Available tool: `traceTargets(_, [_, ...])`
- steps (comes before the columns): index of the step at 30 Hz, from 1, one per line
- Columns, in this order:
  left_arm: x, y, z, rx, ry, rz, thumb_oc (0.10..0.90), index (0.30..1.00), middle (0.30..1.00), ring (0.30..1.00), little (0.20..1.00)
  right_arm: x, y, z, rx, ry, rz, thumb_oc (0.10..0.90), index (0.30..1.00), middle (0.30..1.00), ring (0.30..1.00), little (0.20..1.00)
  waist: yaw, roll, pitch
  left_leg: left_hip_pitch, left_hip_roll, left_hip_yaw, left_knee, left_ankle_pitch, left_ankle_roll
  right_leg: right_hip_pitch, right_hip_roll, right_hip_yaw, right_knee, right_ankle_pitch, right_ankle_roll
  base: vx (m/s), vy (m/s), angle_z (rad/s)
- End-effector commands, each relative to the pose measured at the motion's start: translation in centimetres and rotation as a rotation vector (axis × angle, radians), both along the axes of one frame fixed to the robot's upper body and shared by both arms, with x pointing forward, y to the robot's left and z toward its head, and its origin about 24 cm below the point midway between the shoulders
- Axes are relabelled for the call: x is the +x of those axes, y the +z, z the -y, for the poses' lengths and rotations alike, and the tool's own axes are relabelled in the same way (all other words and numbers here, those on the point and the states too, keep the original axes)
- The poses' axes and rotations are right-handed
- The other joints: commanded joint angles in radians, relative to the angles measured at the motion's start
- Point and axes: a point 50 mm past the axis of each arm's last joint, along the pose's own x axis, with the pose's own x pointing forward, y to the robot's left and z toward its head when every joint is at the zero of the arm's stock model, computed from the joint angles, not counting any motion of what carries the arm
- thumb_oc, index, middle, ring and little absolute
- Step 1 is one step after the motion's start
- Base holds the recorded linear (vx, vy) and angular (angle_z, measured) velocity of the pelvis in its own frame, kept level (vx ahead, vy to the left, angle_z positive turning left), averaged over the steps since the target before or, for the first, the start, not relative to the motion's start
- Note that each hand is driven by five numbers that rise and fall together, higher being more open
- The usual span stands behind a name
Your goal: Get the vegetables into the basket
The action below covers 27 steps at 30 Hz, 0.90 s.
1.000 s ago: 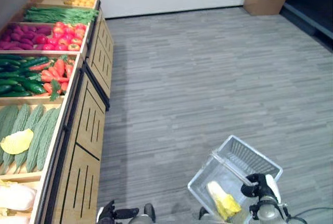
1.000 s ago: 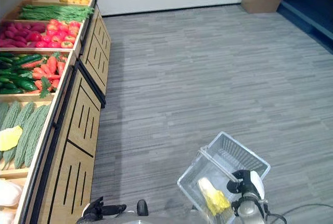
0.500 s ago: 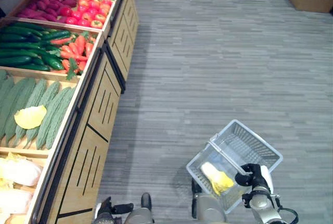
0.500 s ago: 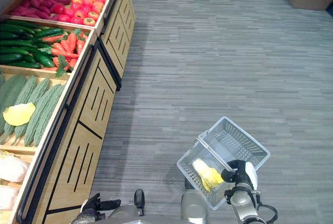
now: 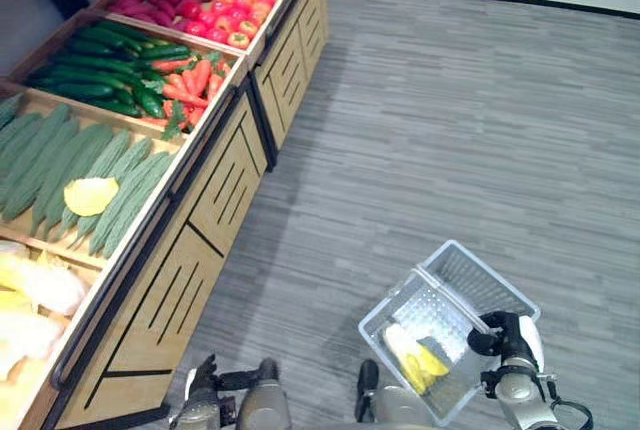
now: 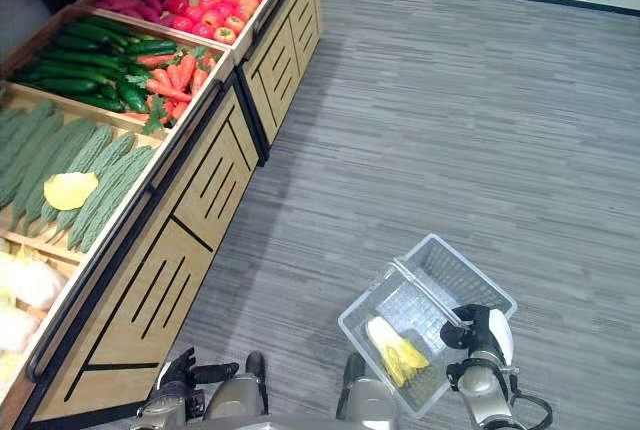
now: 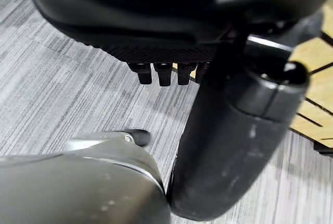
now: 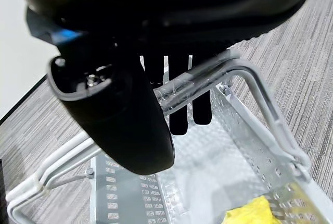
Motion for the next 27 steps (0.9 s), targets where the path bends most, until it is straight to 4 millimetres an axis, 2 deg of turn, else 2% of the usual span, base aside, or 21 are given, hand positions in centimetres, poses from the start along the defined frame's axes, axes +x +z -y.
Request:
traceTargets(1, [-1.0,-0.7,2.0,-0.026,-0.025,-0.031,0.900,1.000,1.000,1.000,1.000,3.5,4.0,1.8,-0.082,-0.009,0.256,0.400,0.300,0.300,0.300,0.300,-0.002,-0.027,0.016,-0.017,0.001,-0.002,0.189,-0.072,0.028,0.051,-0.094,0.110,0.061,-0.025,0.081,0.34,0.309,-0.41])
traceTargets(2, [-1.6,-0.8,1.7,-0.015,-0.029,-0.053,0.900,1.000,1.000,1.000,1.000,3.7,3.7,1.1,-0.071,0.001,0.252,0.400,0.300,0.300,0.300,0.300,0.001,-0.034,0.000,0.038,-0.044,0.008,0.161,-0.113,0.059,0.051,-0.113,0.145,0.077,-0.018,0.106,0.27,0.319,-0.64])
traceTargets(4, [-1.7,-0.8,1.5,-0.011,-0.034,-0.065,0.900,1.000,1.000,1.000,1.000,4.0,3.8,0.9,-0.064,-0.006,0.266,0.400,0.300,0.300,0.300,0.300,0.006,-0.044,-0.002,0.041,-0.066,0.024,0.189,-0.149,0.087,0.044,-0.138,0.163,0.113,-0.016,0.121,0.26,0.369,-0.84])
traceTargets(5, [-1.7,-0.7,1.1,0.000,-0.037,-0.065,0.900,1.000,1.000,1.000,1.000,4.6,3.9,0.4,-0.059,0.010,0.275,0.400,0.300,0.300,0.300,0.300,0.011,-0.053,0.002,0.046,-0.077,0.045,0.212,-0.179,0.108,0.032,-0.154,0.176,0.143,0.006,0.134,0.15,0.241,-0.59])
traceTargets(6, [-1.7,-0.7,1.1,0.000,-0.037,-0.065,0.900,1.000,1.000,1.000,1.000,4.6,3.9,0.4,-0.058,0.010,0.276,0.400,0.300,0.300,0.300,0.300,0.013,-0.053,0.002,0.046,-0.077,0.047,0.213,-0.180,0.109,0.031,-0.155,0.178,0.144,0.006,0.135,0.11,0.206,-0.35])
traceTargets(7, [-1.6,-0.7,1.0,0.000,-0.033,-0.063,0.900,1.000,1.000,1.000,1.000,5.0,3.9,0.1,-0.052,0.019,0.276,0.400,0.300,0.300,0.300,0.300,0.018,-0.057,0.004,0.047,-0.082,0.059,0.226,-0.195,0.120,0.019,-0.170,0.172,0.166,0.034,0.143,0.05,0.130,-0.21])
traceTargets(10, [-1.4,-0.6,0.8,0.003,-0.020,-0.058,0.900,1.000,1.000,1.000,1.000,5.8,4.1,-0.5,-0.043,0.034,0.289,0.400,0.300,0.300,0.300,0.300,0.032,-0.050,0.013,0.075,-0.093,0.086,0.223,-0.222,0.150,-0.023,-0.197,0.161,0.293,0.098,0.153,0.11,0.227,-0.33])
traceTargets(12, [-1.6,-0.7,0.8,0.007,-0.033,-0.074,0.900,1.000,1.000,1.000,1.000,6.0,4.1,-0.9,-0.033,0.037,0.297,0.400,0.300,0.300,0.300,0.300,0.025,-0.038,0.019,0.114,-0.100,0.093,0.196,-0.230,0.160,-0.063,-0.200,0.146,0.378,0.133,0.151,0.15,0.223,-0.02])
traceTargets(14, [-1.8,-0.8,0.6,0.020,-0.043,-0.093,0.900,1.000,1.000,1.000,1.000,5.9,4.0,-1.1,-0.027,0.039,0.295,0.400,0.300,0.300,0.300,0.300,0.008,-0.031,0.025,0.165,-0.107,0.090,0.162,-0.237,0.160,-0.114,-0.193,0.128,0.390,0.138,0.147,0.19,0.130,0.05])
traceTargets(17, [-1.9,-0.8,0.5,0.024,-0.043,-0.102,0.900,1.000,1.000,1.000,1.000,5.9,4.0,-1.1,-0.030,0.039,0.298,0.400,0.300,0.300,0.300,0.300,-0.008,-0.028,0.028,0.208,-0.114,0.085,0.137,-0.249,0.153,-0.145,-0.191,0.098,0.336,0.138,0.146,0.18,0.029,0.07])
traceTargets(20, [-2.1,-0.8,0.3,0.042,-0.054,-0.121,0.900,1.000,1.000,1.000,1.000,5.7,4.1,-0.7,-0.042,0.027,0.297,0.400,0.300,0.300,0.300,0.300,-0.030,-0.034,0.033,0.259,-0.116,0.070,0.129,-0.281,0.135,-0.169,-0.196,0.073,0.212,0.148,0.159,0.28,-0.074,0.34])
traceTargets(21, [-2.3,-0.9,0.3,0.053,-0.066,-0.139,0.900,1.000,1.000,1.000,1.000,5.8,4.2,-0.5,-0.055,0.027,0.293,0.400,0.300,0.300,0.300,0.300,-0.043,-0.035,0.031,0.292,-0.111,0.059,0.130,-0.301,0.116,-0.183,-0.190,0.077,0.102,0.168,0.177,0.39,-0.116,0.21])
traceTargets(24, [-3.2,-1.1,0.3,0.058,-0.068,-0.169,0.900,1.000,1.000,1.000,1.000,5.6,4.2,-0.5,-0.061,0.041,0.285,0.400,0.300,0.300,0.300,0.300,-0.061,-0.036,0.020,0.337,-0.102,0.048,0.132,-0.313,0.100,-0.201,-0.177,0.117,0.081,0.195,0.192,0.33,-0.105,0.11])
traceTargets(27, [-3.9,-1.3,0.7,0.052,-0.063,-0.185,0.900,1.000,1.000,1.000,1.000,4.9,3.7,-0.5,-0.062,0.039,0.258,0.400,0.300,0.300,0.300,0.300,-0.059,-0.029,-0.004,0.371,-0.083,0.025,0.141,-0.318,0.085,-0.189,-0.159,0.119,0.116,0.170,0.175,0.30,-0.153,0.49])
